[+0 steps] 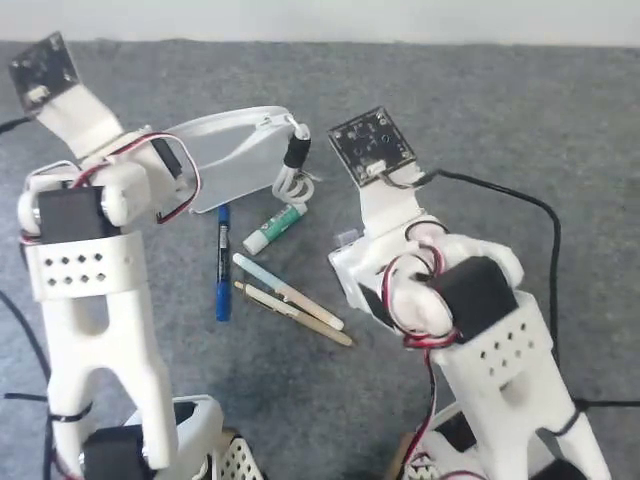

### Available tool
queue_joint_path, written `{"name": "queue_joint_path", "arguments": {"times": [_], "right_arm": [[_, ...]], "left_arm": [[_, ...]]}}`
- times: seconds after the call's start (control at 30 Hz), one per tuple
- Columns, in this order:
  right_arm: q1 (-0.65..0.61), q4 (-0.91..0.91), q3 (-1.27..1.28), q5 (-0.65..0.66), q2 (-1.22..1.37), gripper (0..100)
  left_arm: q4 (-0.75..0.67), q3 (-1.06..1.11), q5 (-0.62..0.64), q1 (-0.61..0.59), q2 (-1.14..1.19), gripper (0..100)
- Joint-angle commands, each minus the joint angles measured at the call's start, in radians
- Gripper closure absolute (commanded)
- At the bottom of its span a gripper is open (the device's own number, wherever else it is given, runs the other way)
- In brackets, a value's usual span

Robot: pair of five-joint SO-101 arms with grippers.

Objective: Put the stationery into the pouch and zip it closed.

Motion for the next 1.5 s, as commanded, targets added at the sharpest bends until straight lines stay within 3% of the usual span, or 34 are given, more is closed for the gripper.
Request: {"name": "queue_joint_path", "arguments": {"times": [0.0, 0.23, 0.43, 0.53, 0.9, 1.03, 1.2, 1.47], "right_arm": [[-0.019, -0.025, -0.087, -0.009, -0.042, 99.2], [-0.024, -0.047, -0.230, -0.020, -0.042, 99.2], [-0.081, -0.153, -0.249, -0.212, -0.042, 99.2], [-0.110, -0.194, -0.249, -0.241, -0.044, 99.2], [-0.113, -0.216, -0.247, -0.236, -0.051, 99.2], [-0.111, -0.223, -0.236, -0.236, -0.050, 99.2], [-0.094, -0.252, -0.203, -0.236, -0.053, 99.2], [-0.027, -0.309, -0.163, -0.236, -0.104, 99.2]], "left_arm": [[0.011, -0.033, 0.011, -0.005, -0.008, 99], [0.011, -0.025, 0.011, -0.003, -0.008, 99], [0.009, -0.024, 0.011, -0.003, -0.008, 99], [0.009, -0.024, 0.011, -0.003, -0.006, 99], [0.002, -0.028, 0.011, 0.002, -0.011, 99], [-0.034, -0.030, 0.005, 0.071, -0.012, 99], [-0.052, -0.030, -0.109, 0.150, -0.006, 99], [-0.049, -0.027, -0.138, 0.161, -0.006, 99]]}}
